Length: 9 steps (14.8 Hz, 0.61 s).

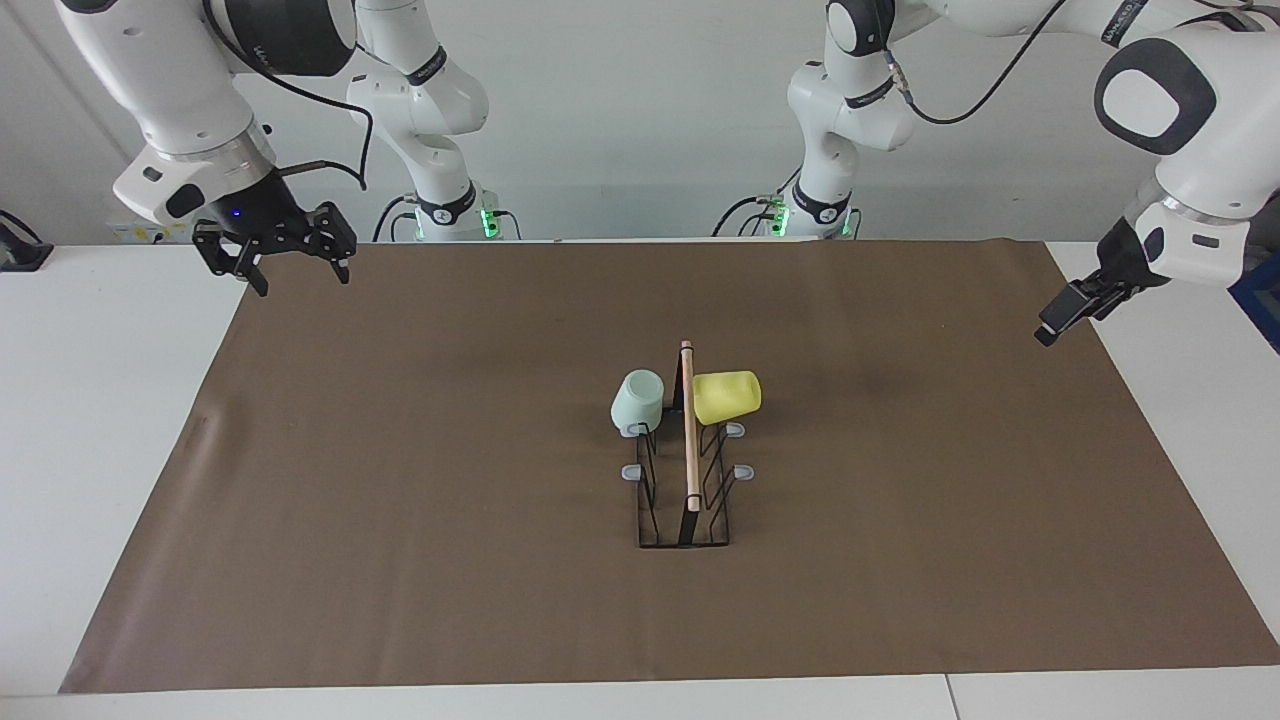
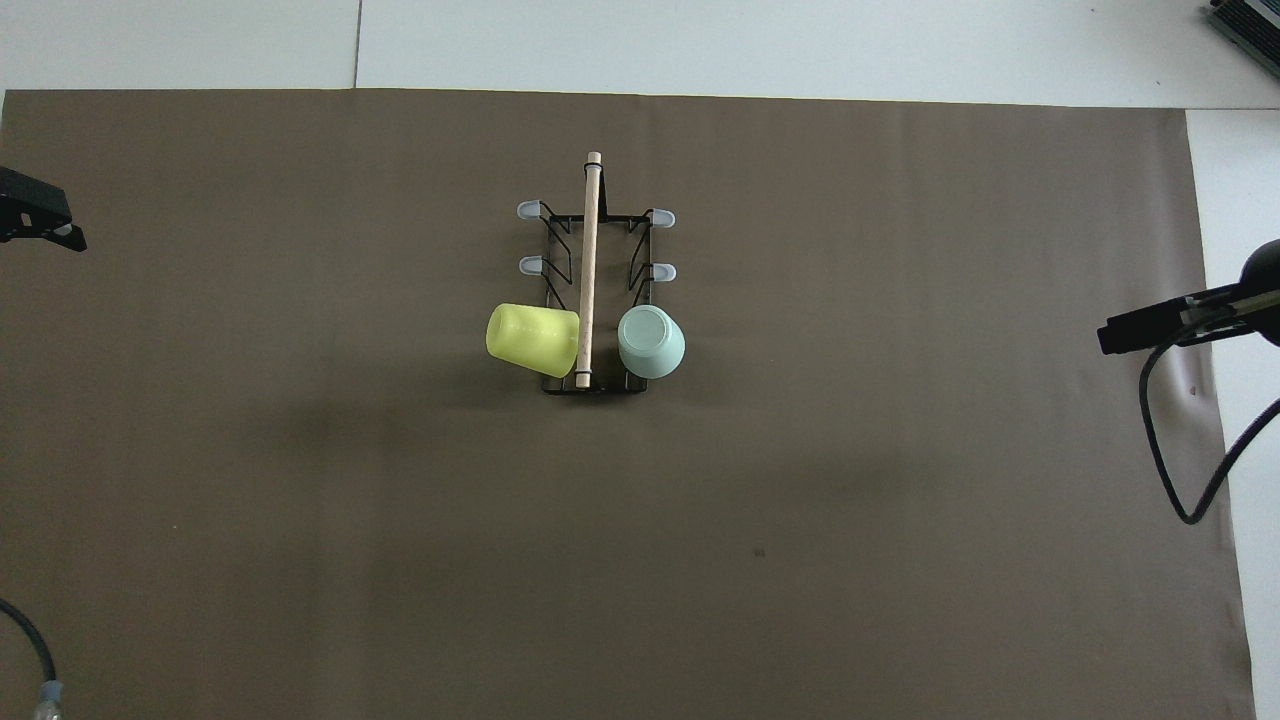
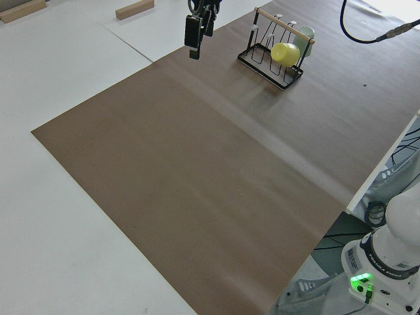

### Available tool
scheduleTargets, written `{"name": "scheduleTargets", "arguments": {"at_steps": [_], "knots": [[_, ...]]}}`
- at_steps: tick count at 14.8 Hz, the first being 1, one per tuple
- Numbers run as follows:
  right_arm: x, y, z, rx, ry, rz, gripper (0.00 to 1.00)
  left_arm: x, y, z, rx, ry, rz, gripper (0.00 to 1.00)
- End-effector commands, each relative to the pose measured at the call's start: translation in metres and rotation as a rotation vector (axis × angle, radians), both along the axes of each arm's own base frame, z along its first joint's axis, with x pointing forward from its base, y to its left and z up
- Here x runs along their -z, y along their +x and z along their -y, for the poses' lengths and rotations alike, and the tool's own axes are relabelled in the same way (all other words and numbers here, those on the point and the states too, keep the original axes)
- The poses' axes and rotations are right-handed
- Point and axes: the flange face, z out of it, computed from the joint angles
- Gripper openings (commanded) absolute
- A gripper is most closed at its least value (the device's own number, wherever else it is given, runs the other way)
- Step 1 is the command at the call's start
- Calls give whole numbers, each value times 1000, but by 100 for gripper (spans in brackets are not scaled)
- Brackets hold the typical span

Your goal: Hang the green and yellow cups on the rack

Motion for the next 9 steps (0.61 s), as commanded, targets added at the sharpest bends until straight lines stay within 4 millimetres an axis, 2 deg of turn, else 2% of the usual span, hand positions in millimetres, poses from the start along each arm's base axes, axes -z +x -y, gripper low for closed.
{"name": "scheduleTargets", "arguments": {"at_steps": [1, 4, 7, 9], "knots": [[-9, -8, 5, -6, 3, -22, 100, -6, 2, -1, 92, -43, 26, 100], [-10, -13, -3, -28, 5, -41, 100, -18, 6, -2, 117, -61, 18, 100], [-16, -13, -4, -29, 3, -29, 100, -23, 7, 17, 175, -38, 15, 100], [-19, -16, 2, -19, 3, -25, 100, -31, 4, 36, 217, -43, 18, 100]]}}
